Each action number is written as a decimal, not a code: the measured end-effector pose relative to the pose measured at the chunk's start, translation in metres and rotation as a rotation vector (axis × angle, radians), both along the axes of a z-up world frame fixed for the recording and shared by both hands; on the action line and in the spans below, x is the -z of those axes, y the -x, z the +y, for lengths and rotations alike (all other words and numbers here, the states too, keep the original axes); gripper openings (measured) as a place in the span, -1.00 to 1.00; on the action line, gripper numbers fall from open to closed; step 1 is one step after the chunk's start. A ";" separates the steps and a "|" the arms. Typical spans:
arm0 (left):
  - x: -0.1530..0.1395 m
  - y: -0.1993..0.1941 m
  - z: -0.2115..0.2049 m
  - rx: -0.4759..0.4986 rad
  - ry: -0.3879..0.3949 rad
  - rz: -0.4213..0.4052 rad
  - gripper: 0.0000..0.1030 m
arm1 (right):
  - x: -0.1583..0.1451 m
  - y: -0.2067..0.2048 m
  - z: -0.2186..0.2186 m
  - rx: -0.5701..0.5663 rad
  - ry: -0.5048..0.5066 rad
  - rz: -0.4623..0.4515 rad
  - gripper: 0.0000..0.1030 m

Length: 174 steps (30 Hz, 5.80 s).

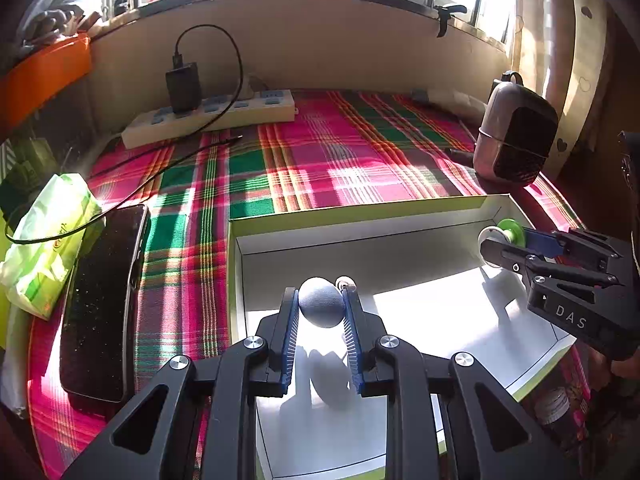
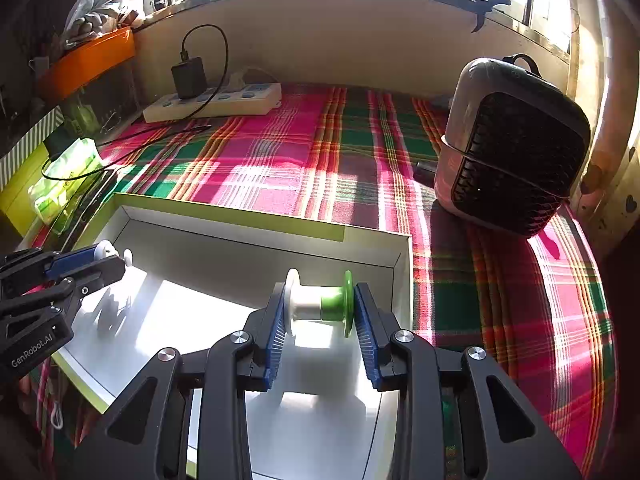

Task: Organize objects
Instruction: 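Lift the egg with left tool while right tool carries the spool into the white box, then open left tool to drop the egg while right tool releases the spool in the box, then withdraw both tools from the box back toward the remaining items, then move left tool to the white USB cable while right tool moves to a walnut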

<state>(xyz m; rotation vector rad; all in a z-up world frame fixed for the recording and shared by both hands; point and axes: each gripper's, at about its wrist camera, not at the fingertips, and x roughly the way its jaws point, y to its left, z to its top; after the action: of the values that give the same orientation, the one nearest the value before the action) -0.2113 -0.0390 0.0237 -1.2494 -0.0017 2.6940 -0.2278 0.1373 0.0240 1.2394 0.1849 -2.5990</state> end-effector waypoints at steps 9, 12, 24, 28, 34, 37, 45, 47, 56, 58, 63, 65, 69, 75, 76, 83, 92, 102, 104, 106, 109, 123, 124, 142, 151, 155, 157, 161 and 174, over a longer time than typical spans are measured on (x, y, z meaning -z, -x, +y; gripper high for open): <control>0.006 0.010 0.003 0.001 0.019 -0.016 -0.61 | 0.005 0.008 -0.003 0.001 -0.011 -0.001 -0.34; 0.007 0.010 0.004 0.006 0.022 -0.016 -0.61 | 0.006 0.010 -0.005 -0.002 -0.013 -0.002 -0.34; 0.009 0.013 0.009 0.008 0.062 -0.013 -0.60 | 0.008 0.013 -0.009 0.000 -0.036 -0.005 -0.34; 0.009 0.012 0.010 0.007 0.065 -0.011 -0.58 | 0.009 0.014 -0.008 0.005 -0.030 -0.003 -0.34; 0.008 0.012 0.010 0.007 0.058 -0.012 -0.50 | 0.009 0.013 -0.007 0.001 -0.021 -0.003 -0.30; 0.007 0.011 0.011 0.005 0.051 -0.012 -0.44 | 0.009 0.012 -0.008 -0.005 -0.014 -0.006 -0.24; 0.003 0.004 0.008 -0.008 0.039 -0.002 -0.35 | 0.005 0.005 -0.007 -0.001 0.007 0.006 -0.03; 0.002 0.002 0.007 -0.014 0.030 0.000 -0.35 | 0.003 0.003 -0.005 0.008 0.014 0.008 -0.03; -0.010 -0.018 0.004 -0.021 0.003 0.041 -0.35 | -0.005 -0.013 0.000 0.016 0.041 0.031 -0.02; -0.012 -0.023 0.003 -0.021 0.004 0.048 -0.35 | -0.008 -0.018 0.002 0.019 0.042 0.042 -0.02; -0.014 -0.036 0.000 -0.029 -0.003 0.055 -0.35 | -0.013 -0.032 0.006 0.027 0.055 0.059 -0.02; -0.016 -0.041 -0.002 -0.032 -0.012 0.060 -0.35 | -0.015 -0.039 0.008 0.031 0.067 0.064 -0.02; -0.021 -0.055 -0.004 -0.041 -0.024 0.073 -0.35 | -0.021 -0.053 0.013 0.037 0.080 0.081 -0.02; -0.031 -0.080 -0.008 -0.050 -0.029 0.105 -0.35 | -0.024 -0.077 0.021 0.047 0.098 0.096 -0.02; -0.032 -0.085 -0.009 -0.049 -0.028 0.113 -0.35 | -0.025 -0.081 0.023 0.046 0.102 0.099 -0.02; -0.026 -0.109 -0.014 -0.058 -0.048 0.106 -0.35 | -0.023 -0.105 0.030 0.055 0.092 0.103 -0.02; -0.019 -0.136 -0.028 -0.079 -0.067 0.104 -0.35 | -0.022 -0.128 0.041 0.072 0.103 0.119 -0.02; 0.001 -0.149 -0.035 -0.085 -0.078 0.054 -0.35 | -0.015 -0.144 0.056 0.101 0.132 0.108 -0.02; 0.005 -0.149 -0.035 -0.083 -0.074 0.041 -0.35 | -0.013 -0.145 0.058 0.101 0.135 0.105 -0.02; 0.008 -0.149 -0.034 -0.083 -0.068 0.028 -0.35 | -0.011 -0.148 0.059 0.104 0.132 0.103 -0.02; 0.009 -0.151 -0.033 -0.084 -0.066 0.027 -0.35 | -0.007 -0.150 0.065 0.114 0.131 0.093 -0.02; 0.019 -0.154 -0.042 -0.114 -0.086 -0.003 -0.35 | 0.002 -0.153 0.063 0.076 0.135 0.053 -0.02; 0.019 -0.153 -0.042 -0.115 -0.087 -0.003 -0.35 | 0.002 -0.153 0.062 0.074 0.135 0.053 -0.02; 0.017 -0.150 -0.033 -0.081 -0.095 -0.008 -0.35 | 0.010 -0.149 0.046 0.001 0.119 0.009 -0.02; 0.017 -0.146 -0.029 -0.069 -0.079 -0.006 -0.35 | 0.012 -0.146 0.044 0.002 0.099 -0.007 -0.02; 0.017 -0.146 -0.029 -0.069 -0.078 -0.006 -0.35 | 0.014 -0.144 0.045 0.011 0.099 -0.018 -0.02; 0.016 -0.146 -0.029 -0.070 -0.082 -0.006 -0.35 | 0.014 -0.144 0.045 0.011 0.102 -0.018 -0.02; 0.017 -0.145 -0.032 -0.078 -0.093 -0.007 -0.41 | 0.014 -0.144 0.045 0.011 0.105 -0.019 -0.02; 0.018 -0.143 -0.040 -0.107 -0.105 -0.011 -0.75 | 0.014 -0.145 0.045 0.004 0.112 -0.017 -0.25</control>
<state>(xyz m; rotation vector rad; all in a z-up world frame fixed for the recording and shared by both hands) -0.0680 -0.0789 0.0054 -1.2675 -0.2151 2.7362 -0.0826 0.1821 0.0104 1.2234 0.0326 -2.5631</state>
